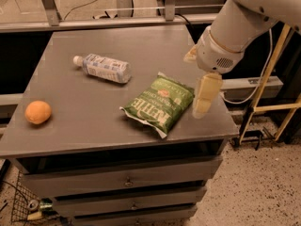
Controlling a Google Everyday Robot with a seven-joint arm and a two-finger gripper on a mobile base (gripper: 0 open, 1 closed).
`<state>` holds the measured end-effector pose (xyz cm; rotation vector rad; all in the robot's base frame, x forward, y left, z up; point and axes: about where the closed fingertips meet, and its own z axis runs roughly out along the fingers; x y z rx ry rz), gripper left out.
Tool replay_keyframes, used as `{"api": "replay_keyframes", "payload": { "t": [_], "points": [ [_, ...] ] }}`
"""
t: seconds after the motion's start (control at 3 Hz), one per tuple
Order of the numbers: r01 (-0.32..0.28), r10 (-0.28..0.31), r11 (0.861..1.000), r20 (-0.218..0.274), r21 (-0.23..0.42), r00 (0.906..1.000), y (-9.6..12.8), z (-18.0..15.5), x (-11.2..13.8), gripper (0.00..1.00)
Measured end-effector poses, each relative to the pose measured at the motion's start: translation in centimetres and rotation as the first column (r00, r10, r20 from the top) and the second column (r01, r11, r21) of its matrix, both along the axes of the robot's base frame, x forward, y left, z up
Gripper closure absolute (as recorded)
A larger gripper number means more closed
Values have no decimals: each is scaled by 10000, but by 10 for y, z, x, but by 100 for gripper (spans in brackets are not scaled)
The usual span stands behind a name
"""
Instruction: Pick green jalapeno chip bag
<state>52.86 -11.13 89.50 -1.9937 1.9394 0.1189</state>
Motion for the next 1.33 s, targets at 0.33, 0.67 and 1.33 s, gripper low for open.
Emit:
{"api": "replay_keyframes", "payload": {
  "t": [0.33, 0.67, 1.33],
  "points": [
    [-270, 265, 9993, -182, -271, 9995, 9, -26, 23, 0],
    [-587, 564, 9977, -620, -352, 9965, 20, -54, 42, 3],
    [-249, 193, 9974, -833, -671, 9963, 3, -66, 51, 49]
  ]
}}
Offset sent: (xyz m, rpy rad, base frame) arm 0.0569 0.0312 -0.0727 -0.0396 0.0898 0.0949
